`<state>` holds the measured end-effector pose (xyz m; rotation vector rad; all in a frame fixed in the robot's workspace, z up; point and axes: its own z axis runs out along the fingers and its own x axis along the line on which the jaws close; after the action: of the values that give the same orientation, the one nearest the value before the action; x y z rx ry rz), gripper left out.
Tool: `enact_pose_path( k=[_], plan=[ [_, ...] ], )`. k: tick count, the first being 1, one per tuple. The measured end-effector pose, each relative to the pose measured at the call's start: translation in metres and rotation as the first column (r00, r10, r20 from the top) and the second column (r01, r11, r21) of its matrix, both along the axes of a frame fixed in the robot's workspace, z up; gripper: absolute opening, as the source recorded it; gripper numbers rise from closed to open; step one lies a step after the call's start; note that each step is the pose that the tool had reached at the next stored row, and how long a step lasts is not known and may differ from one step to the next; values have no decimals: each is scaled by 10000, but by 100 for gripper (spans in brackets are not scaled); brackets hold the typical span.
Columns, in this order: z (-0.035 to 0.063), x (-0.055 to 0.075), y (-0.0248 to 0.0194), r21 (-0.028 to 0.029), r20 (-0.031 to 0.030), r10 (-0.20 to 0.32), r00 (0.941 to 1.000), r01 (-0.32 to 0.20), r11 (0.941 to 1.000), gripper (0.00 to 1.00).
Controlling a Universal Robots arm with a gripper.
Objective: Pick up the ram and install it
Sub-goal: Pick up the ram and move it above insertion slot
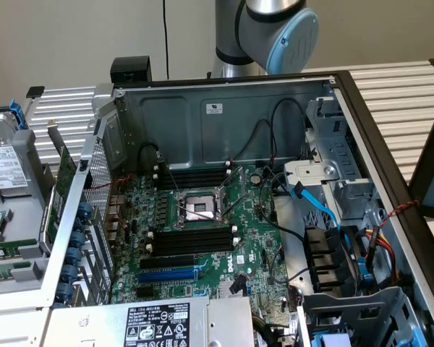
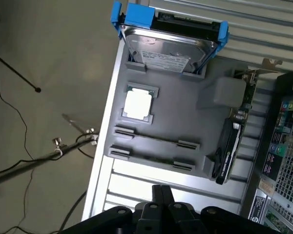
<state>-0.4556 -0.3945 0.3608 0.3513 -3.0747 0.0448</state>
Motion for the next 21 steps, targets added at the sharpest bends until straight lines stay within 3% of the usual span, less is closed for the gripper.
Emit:
enact_pose_path(
  k=[5, 10, 16, 21],
  plan=[
    [-8, 0, 0, 25, 5, 898, 9960, -898, 9960, 11],
    [-12, 0, 0, 42, 35, 1810, 9835, -1810, 9835, 11],
    [-14, 0, 0, 60, 83, 2860, 9582, -2860, 9582, 11],
    [-16, 0, 0, 64, 121, 3724, 9280, -3724, 9280, 11]
  ],
)
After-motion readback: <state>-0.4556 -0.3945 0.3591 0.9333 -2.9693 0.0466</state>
